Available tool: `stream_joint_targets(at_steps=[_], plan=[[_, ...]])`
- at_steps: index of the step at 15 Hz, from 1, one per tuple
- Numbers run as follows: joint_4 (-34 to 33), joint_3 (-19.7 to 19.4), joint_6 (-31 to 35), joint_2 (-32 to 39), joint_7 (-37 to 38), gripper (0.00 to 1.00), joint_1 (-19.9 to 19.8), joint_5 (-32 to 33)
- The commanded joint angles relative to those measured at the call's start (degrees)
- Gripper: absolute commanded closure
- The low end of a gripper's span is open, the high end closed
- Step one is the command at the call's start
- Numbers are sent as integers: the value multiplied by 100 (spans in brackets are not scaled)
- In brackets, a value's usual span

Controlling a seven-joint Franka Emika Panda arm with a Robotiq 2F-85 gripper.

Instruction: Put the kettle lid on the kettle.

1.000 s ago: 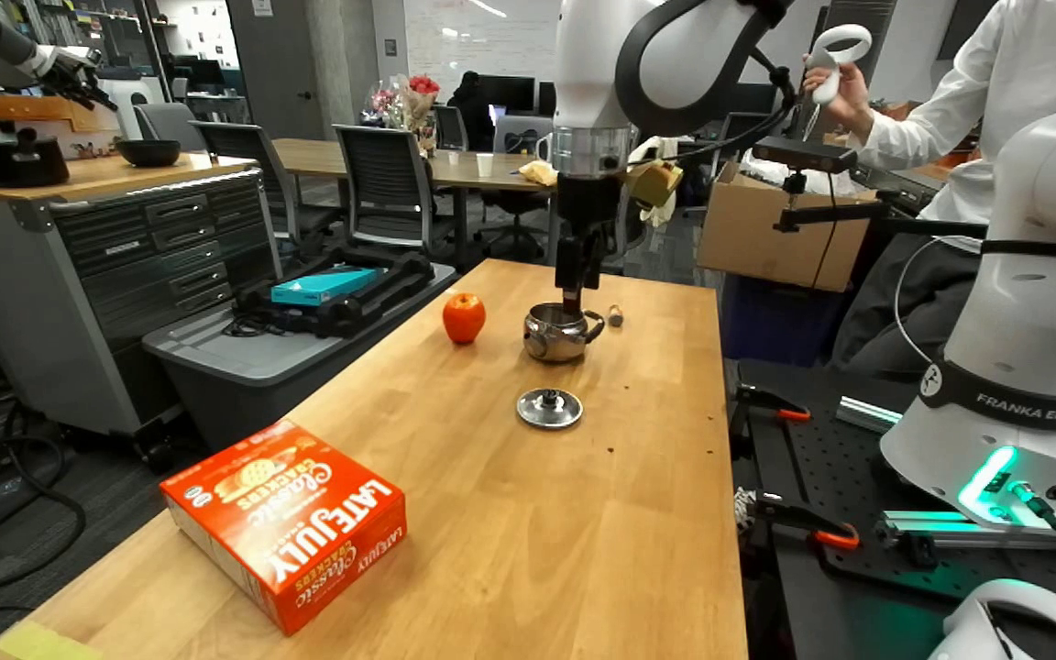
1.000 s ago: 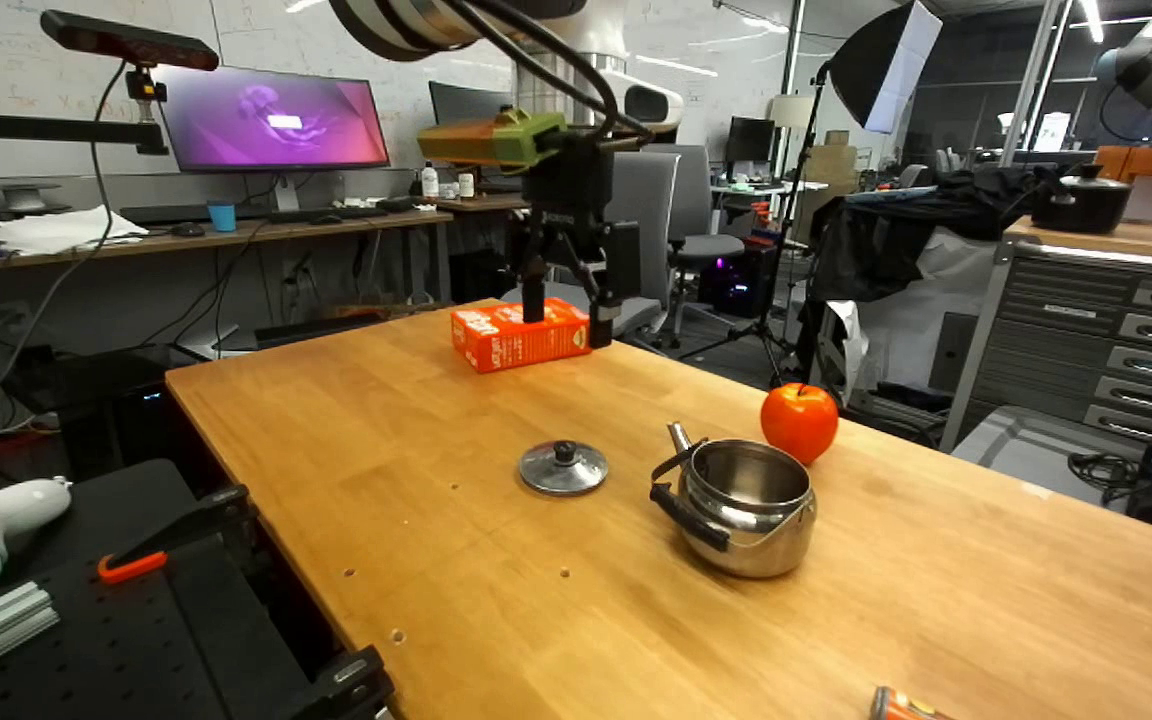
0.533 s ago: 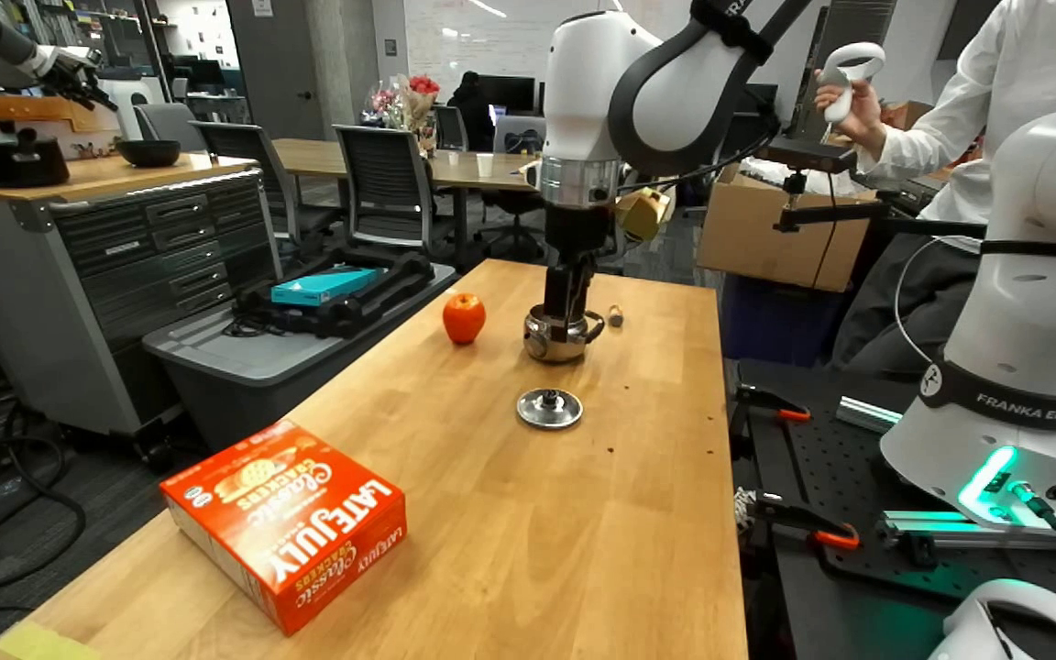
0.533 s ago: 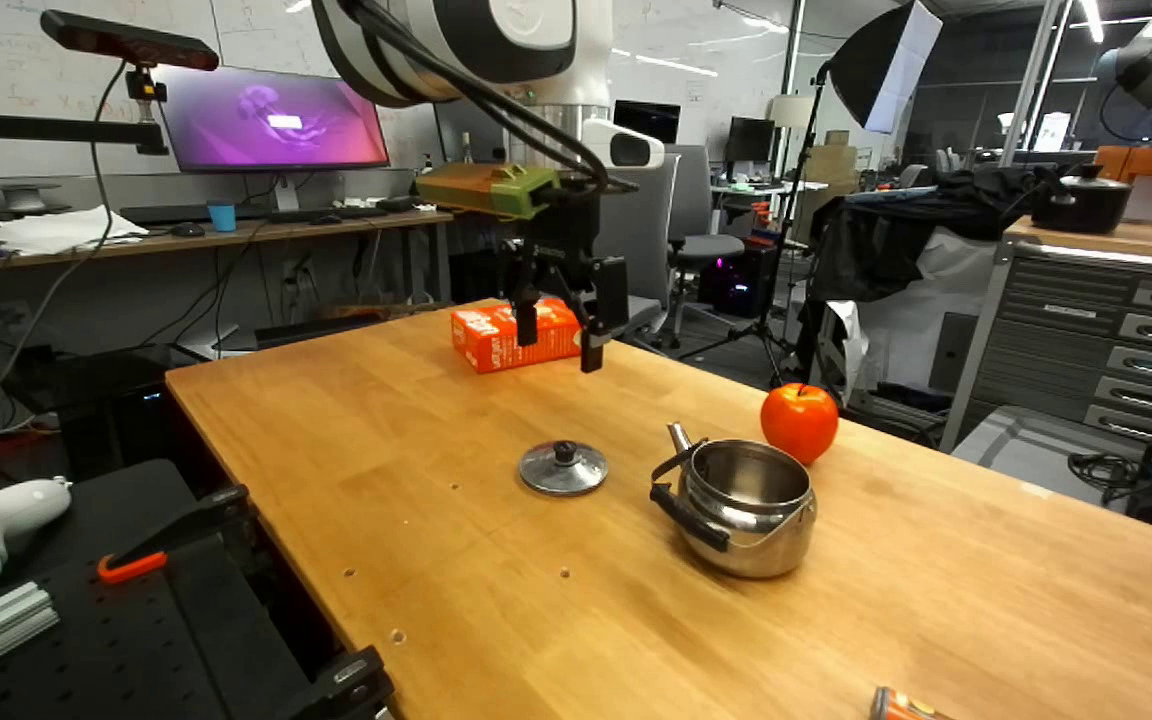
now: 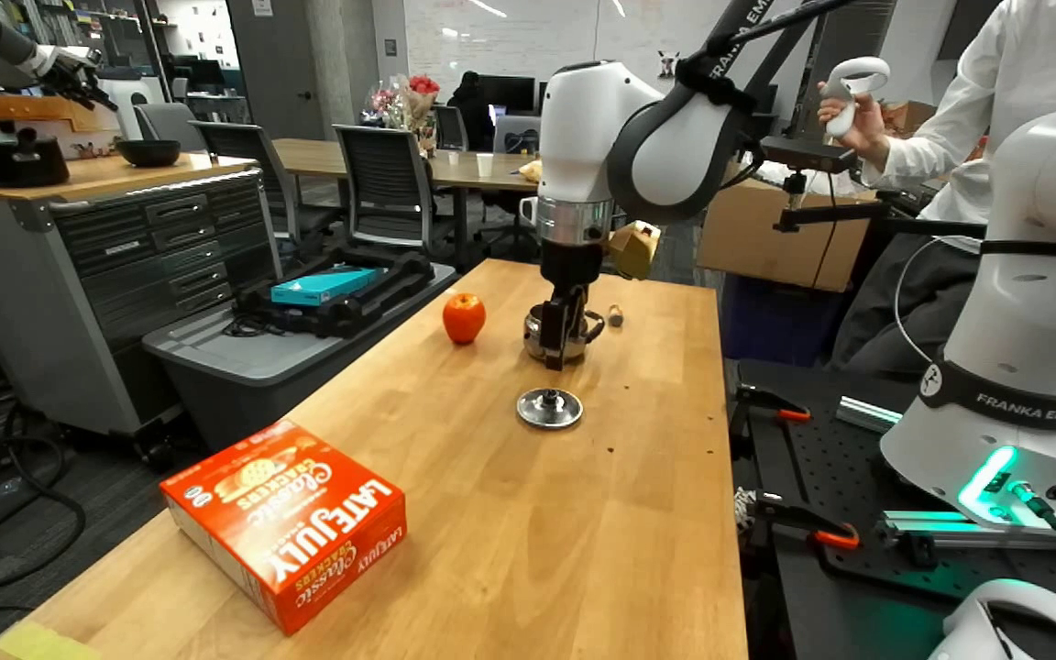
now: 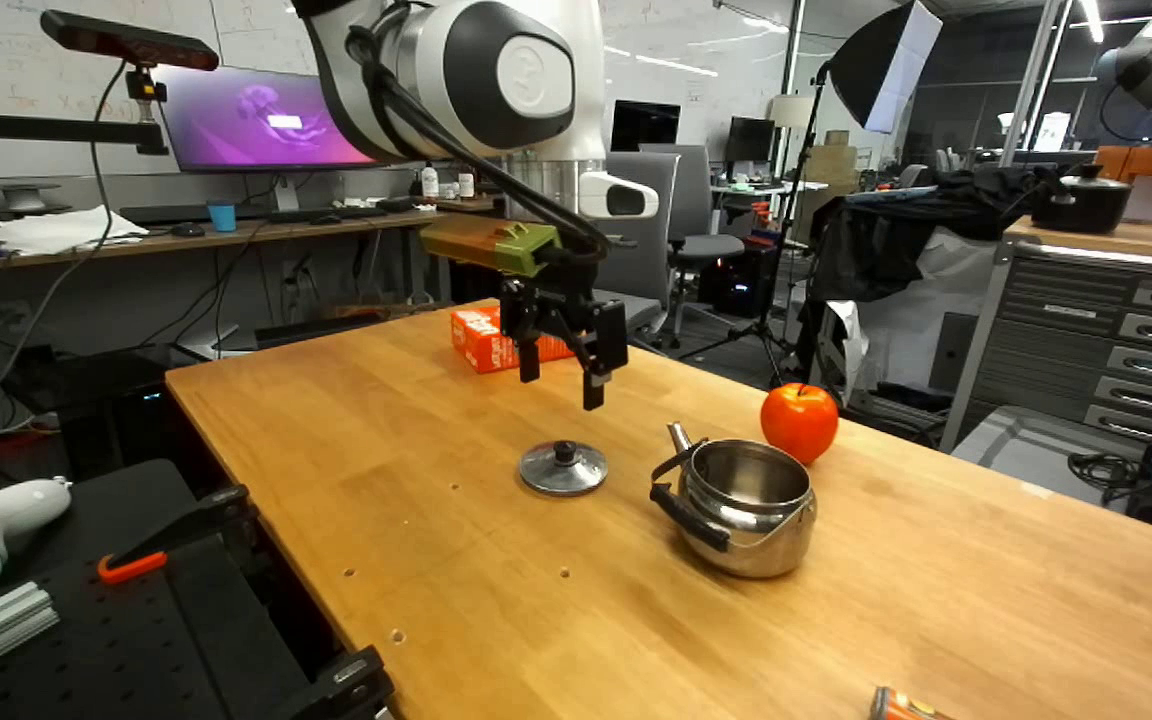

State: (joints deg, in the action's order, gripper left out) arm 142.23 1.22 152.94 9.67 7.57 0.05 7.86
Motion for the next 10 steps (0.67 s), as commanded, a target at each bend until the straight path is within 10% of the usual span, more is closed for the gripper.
stream_joint_targets(at_steps=[1, 10], plan=[[-87, -142, 290, 275, 204, 0, 165, 162], [-228, -268, 607, 707, 188, 0, 292, 178]])
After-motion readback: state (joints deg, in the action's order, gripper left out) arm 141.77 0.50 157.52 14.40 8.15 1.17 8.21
